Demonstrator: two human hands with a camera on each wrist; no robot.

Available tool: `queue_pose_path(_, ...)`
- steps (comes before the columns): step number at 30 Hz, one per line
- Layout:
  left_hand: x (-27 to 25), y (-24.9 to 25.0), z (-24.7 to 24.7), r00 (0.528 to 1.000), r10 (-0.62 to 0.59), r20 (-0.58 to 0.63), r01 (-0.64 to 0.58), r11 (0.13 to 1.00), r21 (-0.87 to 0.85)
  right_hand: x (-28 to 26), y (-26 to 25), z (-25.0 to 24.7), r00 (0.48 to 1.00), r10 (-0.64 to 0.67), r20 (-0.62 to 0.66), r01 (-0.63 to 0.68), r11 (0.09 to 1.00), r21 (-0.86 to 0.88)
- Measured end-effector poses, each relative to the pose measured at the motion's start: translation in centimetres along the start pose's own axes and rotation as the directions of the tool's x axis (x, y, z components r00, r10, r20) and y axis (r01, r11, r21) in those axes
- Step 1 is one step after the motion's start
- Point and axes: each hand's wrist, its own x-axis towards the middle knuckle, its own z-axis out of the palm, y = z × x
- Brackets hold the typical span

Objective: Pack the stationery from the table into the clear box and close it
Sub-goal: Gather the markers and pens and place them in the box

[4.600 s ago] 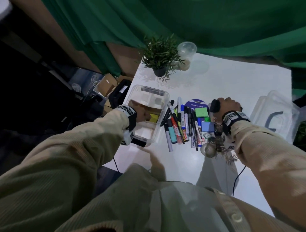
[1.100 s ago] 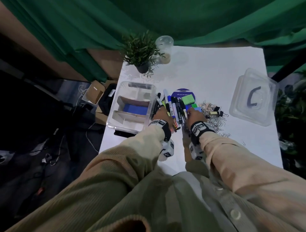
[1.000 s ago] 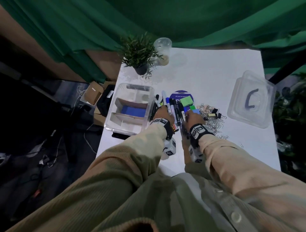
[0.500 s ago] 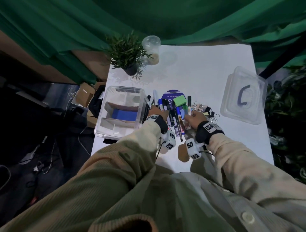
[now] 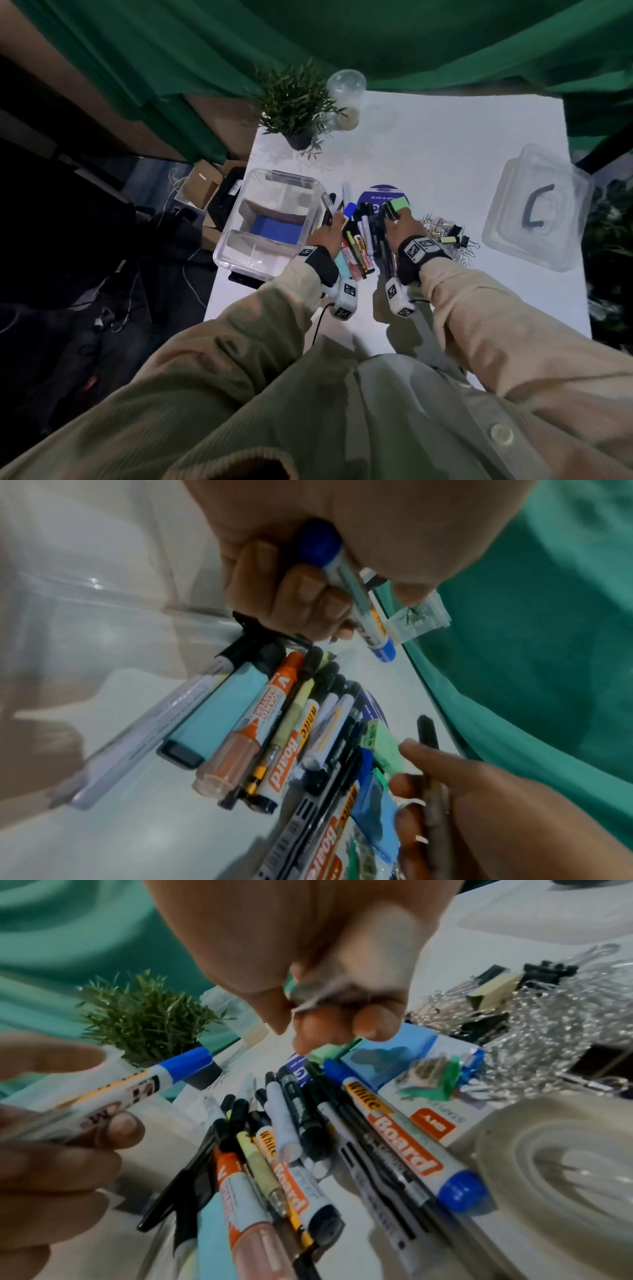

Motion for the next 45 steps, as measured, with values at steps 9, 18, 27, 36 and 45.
queue_pose_path(9,1.4,1.4,1.0,1.000,0.018,-0.010,-0.019,0.989,-0.145,0.5,-1.1,2.9,1.000,-0.023,-0.018,0.019,0.986,-0.168)
queue_pose_path(18,1.9,1.9,-0.3,0.997,-0.053,0.053,0.047,0.993,0.108,0.4,-1.5,4.0,0.999,-0.016,-0.034,0.006,0.961,-0.275)
queue_pose_path(27,3.9,4.5,0.1,0.992,0.114,-0.050,-0.094,0.946,0.310,-0.3,-1.7,3.3,0.999,-0.003,-0.048,-0.002,0.994,-0.111)
queue_pose_path(36,4.9,4.5,1.7,0.987,0.154,0.054,-0.158,0.819,0.551,-2.2,1.7,-0.7,0.965,0.113,0.237,-0.242,0.732,0.637)
queue_pose_path(45,3.6,4.9,-0.9,0.971,0.239,-0.026,-0.196,0.848,0.492,-2.3,2.6,-0.9,0.997,0.002,0.079,-0.038,0.891,0.452)
